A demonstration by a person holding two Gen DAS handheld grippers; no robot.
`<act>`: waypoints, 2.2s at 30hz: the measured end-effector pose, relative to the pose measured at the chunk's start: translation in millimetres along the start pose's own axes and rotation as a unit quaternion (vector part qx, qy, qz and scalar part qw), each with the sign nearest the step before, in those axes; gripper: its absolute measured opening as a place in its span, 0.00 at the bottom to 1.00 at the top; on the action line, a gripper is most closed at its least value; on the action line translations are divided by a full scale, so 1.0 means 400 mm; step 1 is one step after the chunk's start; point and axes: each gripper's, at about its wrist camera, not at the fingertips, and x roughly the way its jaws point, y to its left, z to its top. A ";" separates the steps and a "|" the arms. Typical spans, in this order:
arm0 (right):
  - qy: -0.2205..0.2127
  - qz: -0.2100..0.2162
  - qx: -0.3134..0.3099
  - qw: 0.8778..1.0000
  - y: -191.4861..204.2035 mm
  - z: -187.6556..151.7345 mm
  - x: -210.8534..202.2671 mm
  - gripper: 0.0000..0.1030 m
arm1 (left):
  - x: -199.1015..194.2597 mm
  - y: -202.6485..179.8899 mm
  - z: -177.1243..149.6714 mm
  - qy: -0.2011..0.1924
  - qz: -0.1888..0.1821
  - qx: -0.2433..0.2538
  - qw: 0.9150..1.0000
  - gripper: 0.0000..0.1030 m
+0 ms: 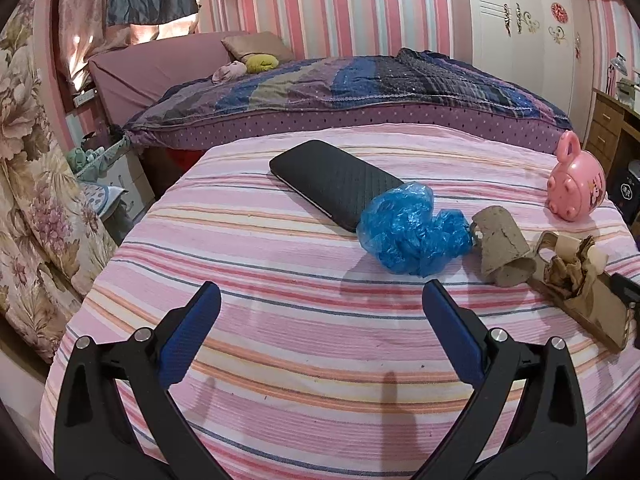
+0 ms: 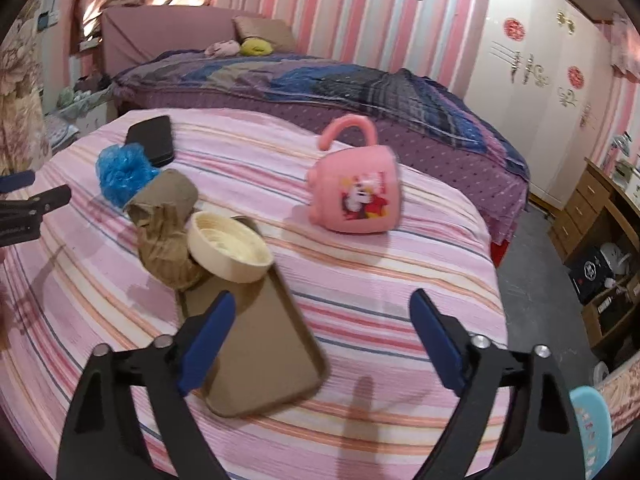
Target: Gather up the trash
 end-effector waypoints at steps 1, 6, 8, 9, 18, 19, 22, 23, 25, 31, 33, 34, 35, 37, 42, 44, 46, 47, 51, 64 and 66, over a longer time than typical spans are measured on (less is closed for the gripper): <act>0.006 0.006 -0.004 1.000 0.013 0.004 0.014 0.77 | -0.001 0.001 0.000 -0.001 0.000 0.001 1.000 0.95; 0.010 0.021 -0.016 1.000 0.047 0.020 0.040 0.65 | 0.002 0.016 -0.005 -0.001 0.015 0.016 1.000 0.95; 0.011 0.030 -0.026 0.999 0.064 0.026 0.052 0.63 | 0.008 0.026 -0.003 0.003 0.017 0.013 1.000 0.95; 0.012 0.033 -0.032 0.999 0.070 0.028 0.060 0.61 | 0.011 0.032 -0.003 0.004 0.018 0.011 1.000 0.95; 0.014 0.062 -0.044 0.997 0.095 0.045 0.086 0.38 | 0.037 0.062 0.021 0.008 -0.003 -0.020 1.000 0.95; 0.012 0.065 -0.046 0.997 0.099 0.046 0.086 0.37 | 0.040 0.060 0.026 0.008 -0.008 -0.024 1.000 0.95; 0.003 0.076 -0.056 0.996 0.102 0.046 0.075 0.31 | 0.044 0.050 0.040 0.006 -0.023 -0.031 0.999 0.95; 0.002 0.076 -0.054 0.996 0.102 0.047 0.075 0.28 | 0.044 0.044 0.044 0.004 -0.027 -0.032 0.999 0.95; -0.009 0.080 -0.047 0.996 0.096 0.047 0.066 0.26 | 0.047 0.029 0.051 0.003 -0.035 -0.031 0.999 0.94; -0.013 0.082 -0.029 0.996 0.069 0.036 0.051 0.22 | 0.076 -0.020 0.063 0.014 -0.057 -0.023 0.998 0.91; -0.015 0.082 -0.022 0.996 0.058 0.035 0.043 0.22 | 0.089 -0.030 0.066 0.024 -0.074 -0.031 0.996 0.84; -0.015 0.082 -0.021 0.996 0.057 0.035 0.041 0.22 | 0.097 -0.035 0.067 0.029 -0.083 -0.037 0.995 0.78; -0.016 0.081 -0.015 0.996 0.049 0.033 0.037 0.22 | 0.105 -0.042 0.067 0.035 -0.089 -0.042 0.995 0.71; -0.016 0.081 -0.012 0.997 0.041 0.030 0.033 0.22 | 0.120 -0.057 0.065 0.046 -0.097 -0.044 0.993 0.60; -0.015 0.080 -0.003 0.997 0.017 0.020 0.026 0.22 | 0.125 -0.098 0.056 0.051 -0.101 -0.022 0.993 0.30; -0.015 0.078 -0.002 0.997 0.009 0.014 0.022 0.22 | 0.112 -0.101 0.055 0.047 -0.100 -0.020 0.994 0.23; -0.017 0.076 0.000 0.997 0.004 0.010 0.016 0.22 | 0.098 -0.098 0.059 0.045 -0.097 -0.026 0.994 0.20; -0.021 0.072 0.002 0.997 0.001 0.008 0.007 0.22 | 0.087 -0.094 0.061 0.041 -0.094 -0.029 0.994 0.19; -0.029 0.066 0.006 0.997 -0.012 -0.005 -0.011 0.22 | 0.034 -0.084 0.068 0.017 -0.079 -0.024 0.996 0.17; -0.045 0.057 0.018 0.997 -0.064 -0.056 -0.104 0.01 | -0.169 -0.036 0.019 -0.034 -0.052 -0.013 0.998 0.17; -0.044 0.055 0.017 0.997 -0.068 -0.064 -0.111 0.01 | -0.175 -0.035 0.007 -0.031 -0.046 -0.006 0.998 0.17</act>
